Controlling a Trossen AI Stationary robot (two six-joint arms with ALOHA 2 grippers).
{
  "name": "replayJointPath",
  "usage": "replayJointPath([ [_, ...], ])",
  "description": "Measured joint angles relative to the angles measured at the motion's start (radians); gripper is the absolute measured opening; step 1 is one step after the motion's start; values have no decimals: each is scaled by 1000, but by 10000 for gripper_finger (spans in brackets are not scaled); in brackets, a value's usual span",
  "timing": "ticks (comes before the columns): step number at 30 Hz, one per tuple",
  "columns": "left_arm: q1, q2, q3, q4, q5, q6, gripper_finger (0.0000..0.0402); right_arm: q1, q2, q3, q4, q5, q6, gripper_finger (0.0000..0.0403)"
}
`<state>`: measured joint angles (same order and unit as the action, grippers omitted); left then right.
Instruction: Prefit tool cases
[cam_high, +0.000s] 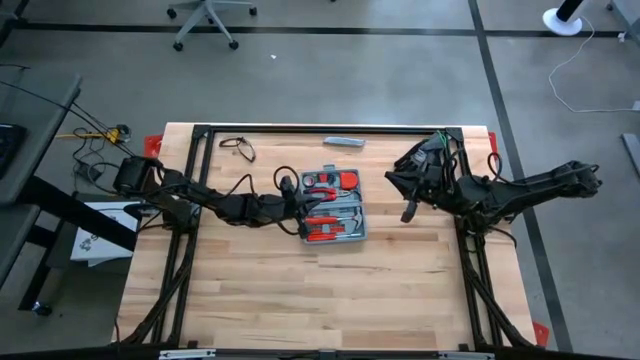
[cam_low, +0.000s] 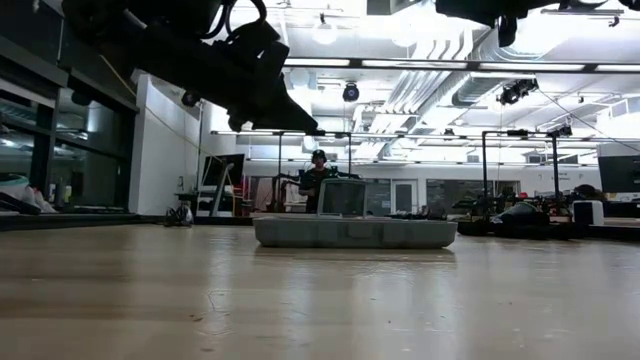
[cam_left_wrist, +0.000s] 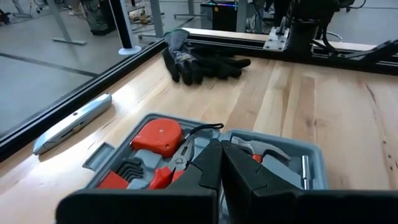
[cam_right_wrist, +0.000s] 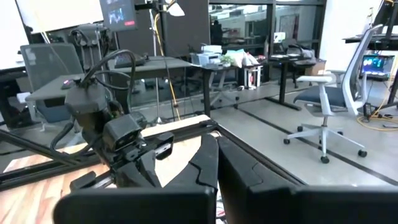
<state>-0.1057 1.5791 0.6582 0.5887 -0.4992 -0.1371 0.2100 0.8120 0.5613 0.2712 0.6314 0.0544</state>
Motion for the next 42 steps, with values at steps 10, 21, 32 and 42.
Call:
replayJointPath([
  [10, 14, 0, 0, 0, -15, 54, 1, 0, 0, 0, 1, -23, 231, 0],
  [21, 197, 1, 12, -51, 214, 53, 1, -6, 3, 0, -191, -134, 120, 0],
  [32, 299, 2, 137, -381, 229, 115, 2, -225, 197, 0, -309, -196, 230, 7],
  [42, 307, 76, 137, -415, 233, 78, 82, -341, 497, 0, -177, -382, 151, 87],
])
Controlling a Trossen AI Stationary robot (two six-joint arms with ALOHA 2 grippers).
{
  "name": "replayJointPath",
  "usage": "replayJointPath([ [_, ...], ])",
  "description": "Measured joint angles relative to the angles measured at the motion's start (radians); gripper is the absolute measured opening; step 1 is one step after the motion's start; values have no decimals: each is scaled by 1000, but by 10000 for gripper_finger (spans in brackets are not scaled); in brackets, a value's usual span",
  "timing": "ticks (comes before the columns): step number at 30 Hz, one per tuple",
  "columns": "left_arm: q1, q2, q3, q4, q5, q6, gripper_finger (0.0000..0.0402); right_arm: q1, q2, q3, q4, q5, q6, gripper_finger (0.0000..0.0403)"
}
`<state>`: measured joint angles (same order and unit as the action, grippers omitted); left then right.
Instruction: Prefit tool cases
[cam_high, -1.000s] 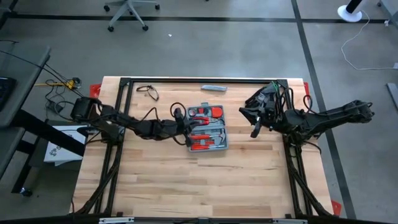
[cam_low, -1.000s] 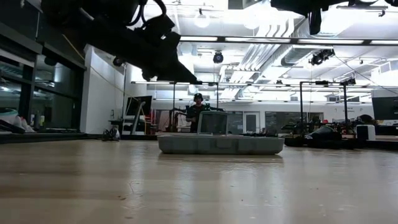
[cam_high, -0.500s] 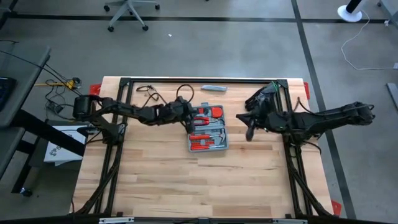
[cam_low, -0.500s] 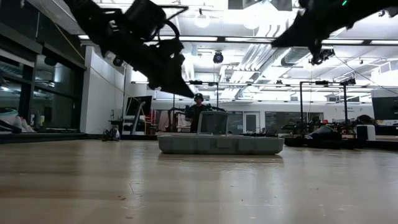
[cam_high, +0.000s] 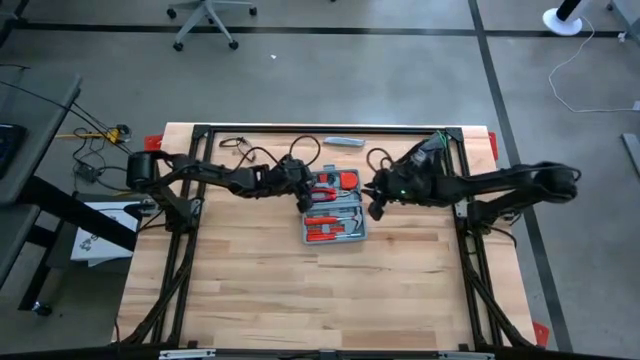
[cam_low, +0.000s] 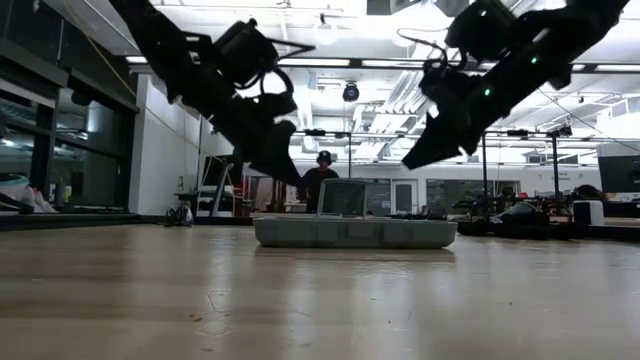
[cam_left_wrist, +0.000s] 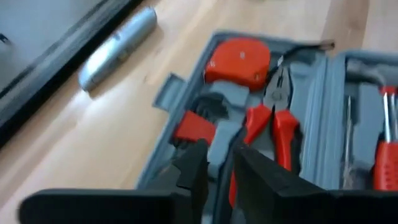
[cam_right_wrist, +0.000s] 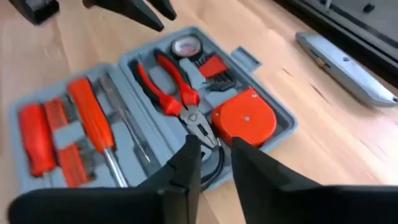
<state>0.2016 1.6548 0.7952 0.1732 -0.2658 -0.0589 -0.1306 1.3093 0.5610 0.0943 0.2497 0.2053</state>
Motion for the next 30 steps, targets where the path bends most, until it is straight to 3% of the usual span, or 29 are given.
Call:
replayJointPath([
  [9, 0, 78, 0, 19, -5, -18, 148, -14, 159, 62, 52, -15, -117, 112],
  [20, -1, 100, 0, 42, 21, -26, 150, -47, 363, 225, -189, 46, -183, 113],
  [26, -1, 100, 0, 42, 21, -26, 150, -61, 428, 251, -203, 70, -164, 111],
  [30, 0, 100, 0, 41, 21, -18, 150, -61, 433, 250, -217, 106, -124, 68],
])
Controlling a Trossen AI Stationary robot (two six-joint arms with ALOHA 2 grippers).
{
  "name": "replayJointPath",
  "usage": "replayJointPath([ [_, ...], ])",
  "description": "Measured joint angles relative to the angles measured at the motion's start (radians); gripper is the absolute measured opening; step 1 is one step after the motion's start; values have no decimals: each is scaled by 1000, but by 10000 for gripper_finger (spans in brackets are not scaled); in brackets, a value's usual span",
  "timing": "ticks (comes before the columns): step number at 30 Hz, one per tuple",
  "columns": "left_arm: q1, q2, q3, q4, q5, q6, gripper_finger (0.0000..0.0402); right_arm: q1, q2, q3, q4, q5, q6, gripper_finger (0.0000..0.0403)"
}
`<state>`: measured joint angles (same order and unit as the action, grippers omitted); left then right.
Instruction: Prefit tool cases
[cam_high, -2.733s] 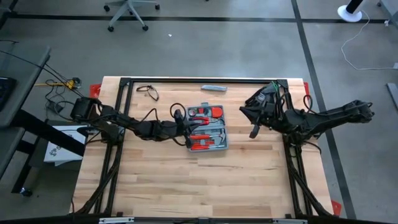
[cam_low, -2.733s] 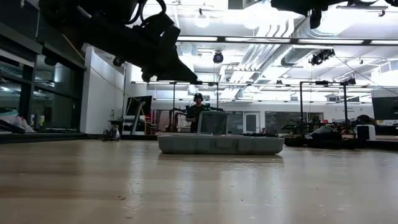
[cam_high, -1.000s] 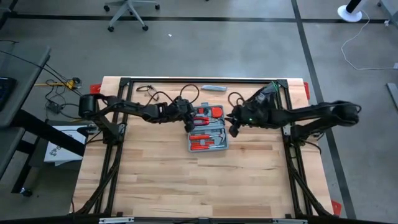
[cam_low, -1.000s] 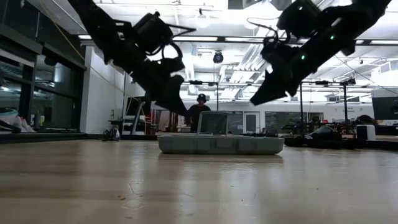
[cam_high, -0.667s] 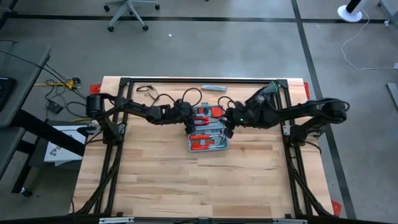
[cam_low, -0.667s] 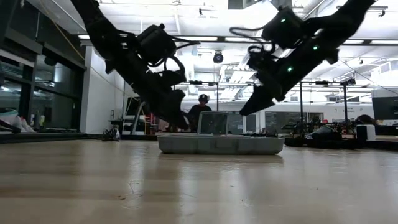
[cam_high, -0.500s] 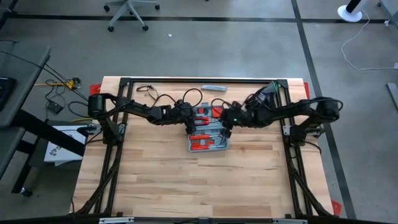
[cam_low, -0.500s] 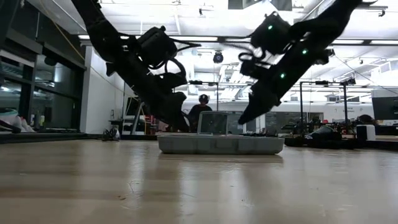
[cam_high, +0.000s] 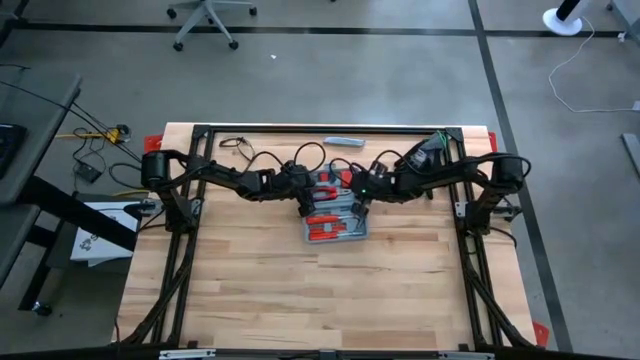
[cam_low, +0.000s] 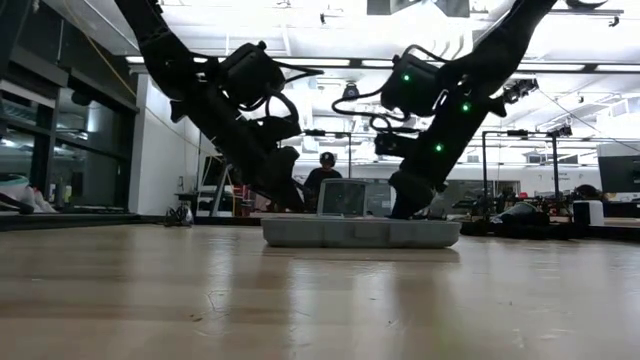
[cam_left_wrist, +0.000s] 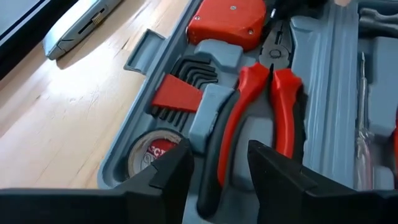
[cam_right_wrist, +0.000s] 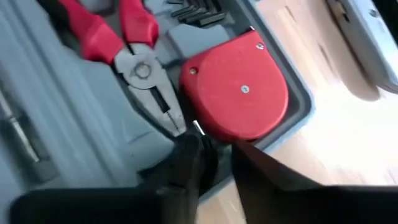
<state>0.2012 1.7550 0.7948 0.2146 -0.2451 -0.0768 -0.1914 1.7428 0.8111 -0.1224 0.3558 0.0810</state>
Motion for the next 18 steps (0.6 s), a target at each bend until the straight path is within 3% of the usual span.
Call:
replayJointPath([
  [3, 0, 0, 0, 0, 0, 0, 150, -1, 0, -1, -2, 12, 24, 12],
  [10, 0, 0, 0, -7, 0, 1, 150, 25, -41, -10, -6, 9, 61, 2],
  [18, 0, 0, -15, -1, -1, 1, 150, 50, -243, -10, 12, 37, 54, 1],
])
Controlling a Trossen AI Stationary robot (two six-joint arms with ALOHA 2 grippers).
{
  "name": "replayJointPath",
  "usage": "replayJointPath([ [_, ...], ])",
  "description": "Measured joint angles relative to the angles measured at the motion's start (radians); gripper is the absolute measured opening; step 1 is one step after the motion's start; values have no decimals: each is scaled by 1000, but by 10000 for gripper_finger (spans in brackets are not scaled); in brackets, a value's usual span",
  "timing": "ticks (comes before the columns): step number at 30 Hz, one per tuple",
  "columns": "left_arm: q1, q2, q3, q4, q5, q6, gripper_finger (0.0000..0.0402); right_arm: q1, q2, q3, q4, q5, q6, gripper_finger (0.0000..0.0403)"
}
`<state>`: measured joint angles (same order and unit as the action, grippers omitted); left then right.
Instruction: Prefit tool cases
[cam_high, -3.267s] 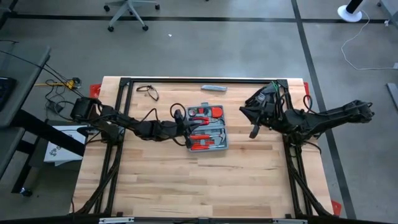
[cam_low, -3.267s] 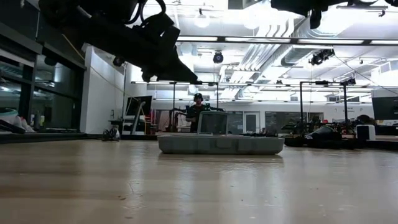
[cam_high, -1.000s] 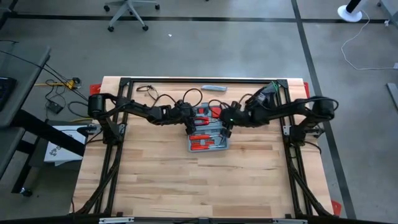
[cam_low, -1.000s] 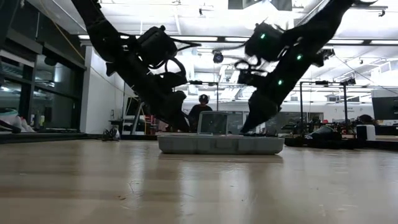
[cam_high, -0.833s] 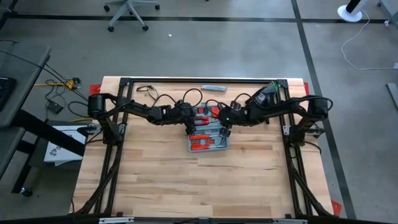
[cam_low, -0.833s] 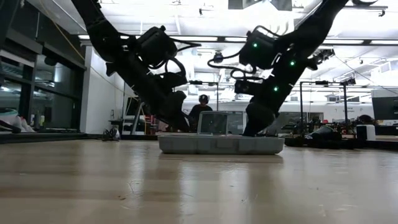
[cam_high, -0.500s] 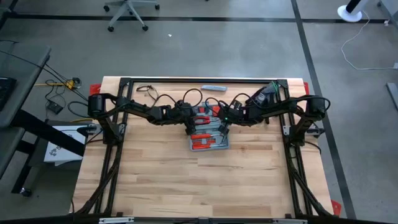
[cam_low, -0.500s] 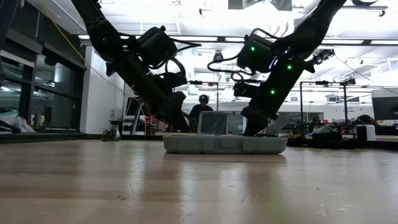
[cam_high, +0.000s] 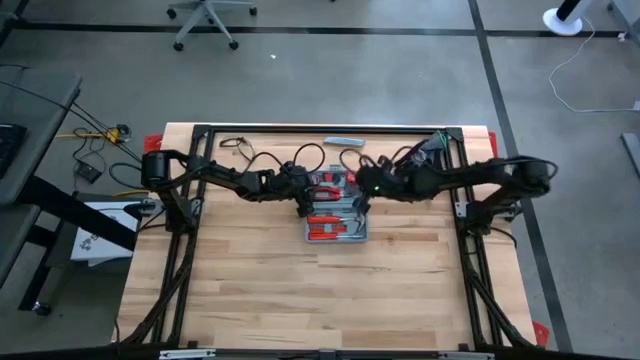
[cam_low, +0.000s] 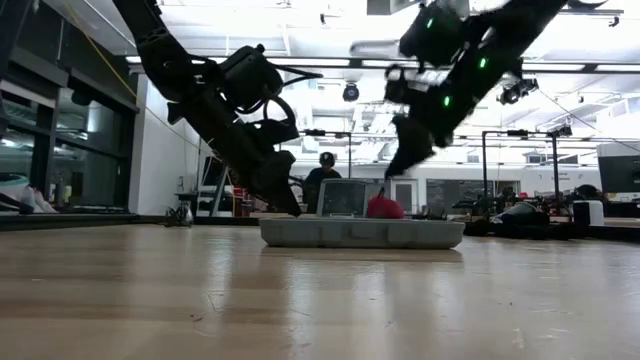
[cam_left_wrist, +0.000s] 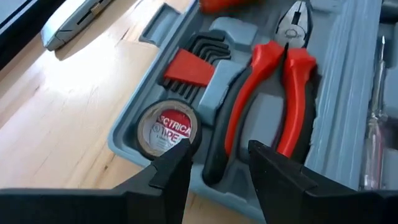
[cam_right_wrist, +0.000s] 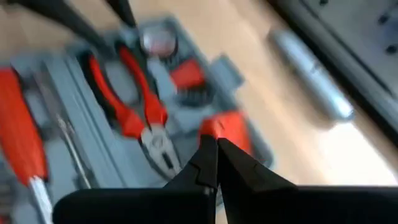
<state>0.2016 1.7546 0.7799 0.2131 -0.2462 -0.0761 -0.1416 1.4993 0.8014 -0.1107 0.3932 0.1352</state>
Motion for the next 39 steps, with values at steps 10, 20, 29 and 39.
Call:
replayJointPath([
  [10, 0, 0, 0, 12, 1, -1, 150, -70, -234, 2, -160, 152, -57, 0],
  [20, 0, 0, 0, 18, 1, -1, 150, -140, -269, -55, -274, 77, 5, 0],
  [29, 0, 0, 0, 17, 1, -2, 150, -139, -268, -262, -156, 38, 160, 0],
  [39, 0, 0, 0, 17, 1, -18, 150, -139, -268, -293, -130, 42, 197, 0],
])
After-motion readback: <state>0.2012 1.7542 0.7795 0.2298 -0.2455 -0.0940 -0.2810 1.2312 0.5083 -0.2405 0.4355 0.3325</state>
